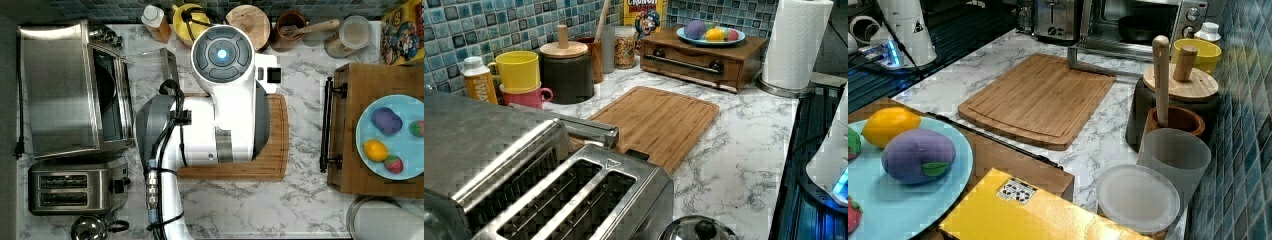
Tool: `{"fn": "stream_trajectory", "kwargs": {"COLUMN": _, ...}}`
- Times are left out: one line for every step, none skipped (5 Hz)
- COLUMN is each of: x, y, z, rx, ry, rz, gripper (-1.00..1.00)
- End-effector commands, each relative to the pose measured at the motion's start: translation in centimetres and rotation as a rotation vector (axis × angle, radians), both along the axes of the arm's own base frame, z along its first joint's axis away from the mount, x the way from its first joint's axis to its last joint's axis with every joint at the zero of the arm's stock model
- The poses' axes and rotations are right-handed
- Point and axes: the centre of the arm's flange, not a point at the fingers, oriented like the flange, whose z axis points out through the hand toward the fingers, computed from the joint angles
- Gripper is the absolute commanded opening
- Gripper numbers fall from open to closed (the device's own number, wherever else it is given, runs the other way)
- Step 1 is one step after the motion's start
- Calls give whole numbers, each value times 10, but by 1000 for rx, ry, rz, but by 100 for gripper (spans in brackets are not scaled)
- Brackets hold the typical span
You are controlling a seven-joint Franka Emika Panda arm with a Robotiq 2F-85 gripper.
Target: Close the oven.
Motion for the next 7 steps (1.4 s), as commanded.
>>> {"fn": "stream_trajectory", "kwargs": {"x": 10, "y": 7, "z": -15, "rx": 33, "ry": 10, "rz": 113, "gripper": -100}}
{"fn": "stream_trajectory", "kwargs": {"x": 1, "y": 3, "z": -30, "rx": 103, "ry": -107, "rz": 250, "gripper": -100}}
{"fn": "stream_trajectory", "kwargs": {"x": 8, "y": -12, "z": -53, "rx": 221, "ry": -101, "rz": 383, "gripper": -100}}
{"fn": "stream_trajectory", "kwargs": {"x": 15, "y": -28, "z": -82, "rx": 318, "ry": -108, "rz": 530, "gripper": -100}}
{"fn": "stream_trajectory", "kwargs": {"x": 27, "y": -29, "z": -107, "rx": 392, "ry": -57, "rz": 638, "gripper": -100}}
{"fn": "stream_trajectory", "kwargs": {"x": 19, "y": -24, "z": -129, "rx": 415, "ry": -126, "rz": 726, "gripper": -100}}
{"fn": "stream_trajectory", "kwargs": {"x": 19, "y": -21, "z": -150, "rx": 488, "ry": -151, "rz": 828, "gripper": -100}}
